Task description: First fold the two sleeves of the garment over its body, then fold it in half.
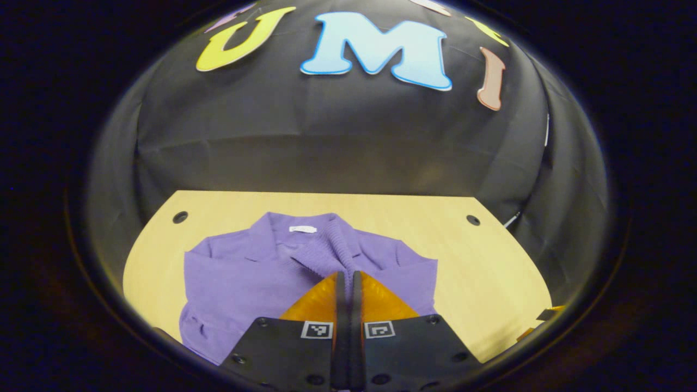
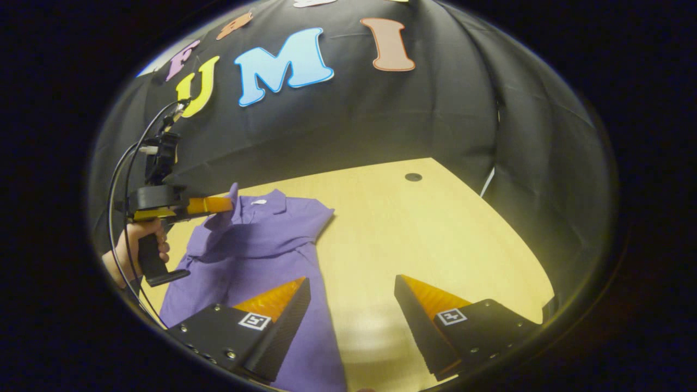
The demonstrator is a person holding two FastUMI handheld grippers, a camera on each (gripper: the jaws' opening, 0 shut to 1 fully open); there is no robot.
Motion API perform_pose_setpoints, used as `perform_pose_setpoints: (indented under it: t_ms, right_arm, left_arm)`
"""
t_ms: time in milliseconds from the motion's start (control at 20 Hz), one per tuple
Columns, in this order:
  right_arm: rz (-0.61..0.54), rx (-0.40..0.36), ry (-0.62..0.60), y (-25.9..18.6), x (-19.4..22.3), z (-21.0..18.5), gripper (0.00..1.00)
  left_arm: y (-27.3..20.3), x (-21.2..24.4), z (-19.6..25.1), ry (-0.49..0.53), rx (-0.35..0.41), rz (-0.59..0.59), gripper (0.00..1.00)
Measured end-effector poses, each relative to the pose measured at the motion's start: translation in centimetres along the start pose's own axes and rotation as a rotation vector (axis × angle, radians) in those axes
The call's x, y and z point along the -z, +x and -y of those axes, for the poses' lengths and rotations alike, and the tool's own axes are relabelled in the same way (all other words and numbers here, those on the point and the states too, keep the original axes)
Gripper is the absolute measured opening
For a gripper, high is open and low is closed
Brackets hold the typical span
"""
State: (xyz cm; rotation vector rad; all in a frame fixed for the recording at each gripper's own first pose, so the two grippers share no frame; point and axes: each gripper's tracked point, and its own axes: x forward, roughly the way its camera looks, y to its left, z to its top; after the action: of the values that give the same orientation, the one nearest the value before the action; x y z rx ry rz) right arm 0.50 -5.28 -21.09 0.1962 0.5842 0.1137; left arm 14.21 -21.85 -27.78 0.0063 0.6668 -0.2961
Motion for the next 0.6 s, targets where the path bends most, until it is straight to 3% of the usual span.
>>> perform_pose_setpoints:
  t_ms: [300, 500, 550, 600]
  right_arm:
    - [0.002, 0.05, 0.036, -0.3, -0.1, 1.5, 0.94]
    - [-0.016, 0.047, 0.028, -0.2, 0.4, 0.7, 0.95]
    - [-0.017, 0.045, 0.027, -0.2, 0.4, 0.4, 0.95]
    - [-0.016, 0.048, 0.025, -0.5, 0.5, 0.2, 0.94]
  left_arm:
    - [2.9, 1.6, 2.6, 0.062, 0.041, -0.047, 0.07]
    - [2.8, 1.2, 3.2, 0.047, 0.088, -0.039, 0.18]
    - [2.4, 0.8, 3.3, 0.046, 0.094, -0.026, 0.32]
    - [2.0, 0.4, 3.1, 0.049, 0.094, -0.012, 0.34]
